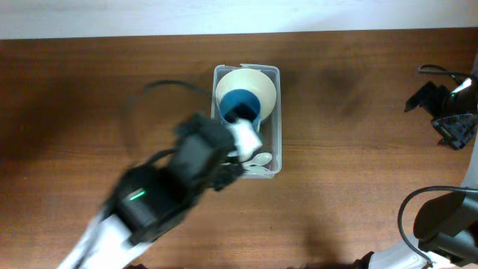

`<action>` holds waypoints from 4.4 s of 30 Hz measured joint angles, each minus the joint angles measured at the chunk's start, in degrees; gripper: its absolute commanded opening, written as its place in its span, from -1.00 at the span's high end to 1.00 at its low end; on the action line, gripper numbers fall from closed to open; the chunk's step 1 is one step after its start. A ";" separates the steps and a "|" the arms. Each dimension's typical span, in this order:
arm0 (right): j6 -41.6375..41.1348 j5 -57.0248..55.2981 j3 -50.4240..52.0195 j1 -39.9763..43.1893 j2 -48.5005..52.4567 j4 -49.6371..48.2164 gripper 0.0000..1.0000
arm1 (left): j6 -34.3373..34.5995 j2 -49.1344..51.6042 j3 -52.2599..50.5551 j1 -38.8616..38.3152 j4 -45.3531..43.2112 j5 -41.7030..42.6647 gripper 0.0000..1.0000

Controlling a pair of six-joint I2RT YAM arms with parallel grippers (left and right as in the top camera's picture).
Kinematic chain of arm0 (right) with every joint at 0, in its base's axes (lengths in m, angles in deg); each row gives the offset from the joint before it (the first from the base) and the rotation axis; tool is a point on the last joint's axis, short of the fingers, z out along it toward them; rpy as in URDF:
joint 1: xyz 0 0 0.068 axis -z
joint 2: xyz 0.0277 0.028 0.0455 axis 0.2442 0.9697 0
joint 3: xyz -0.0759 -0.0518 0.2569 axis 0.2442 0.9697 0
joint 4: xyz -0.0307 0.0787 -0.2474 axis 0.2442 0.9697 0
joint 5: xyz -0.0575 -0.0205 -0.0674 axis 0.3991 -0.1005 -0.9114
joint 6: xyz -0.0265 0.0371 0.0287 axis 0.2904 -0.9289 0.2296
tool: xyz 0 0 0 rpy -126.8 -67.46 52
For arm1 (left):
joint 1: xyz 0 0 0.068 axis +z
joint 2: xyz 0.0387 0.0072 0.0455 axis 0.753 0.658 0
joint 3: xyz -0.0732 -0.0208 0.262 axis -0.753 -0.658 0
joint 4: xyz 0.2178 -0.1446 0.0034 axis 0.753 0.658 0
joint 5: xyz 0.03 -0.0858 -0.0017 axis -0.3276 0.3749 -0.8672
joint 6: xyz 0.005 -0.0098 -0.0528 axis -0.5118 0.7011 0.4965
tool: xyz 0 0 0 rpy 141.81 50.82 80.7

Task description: Pack container

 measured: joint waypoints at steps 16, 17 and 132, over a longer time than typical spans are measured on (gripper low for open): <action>-0.04 -0.02 0.00 0.00 0.00 -0.02 -0.98 | 23.37 -15.04 0.04 24.76 10.54 -7.48 -0.99; -0.02 -0.02 0.00 0.00 0.00 -0.02 -0.98 | 23.50 -15.06 0.04 25.05 10.97 -7.48 -1.00; 21.62 -2.99 94.29 -25.81 -102.97 -42.53 -0.98 | 24.44 -14.73 0.04 25.40 11.50 -6.12 -0.99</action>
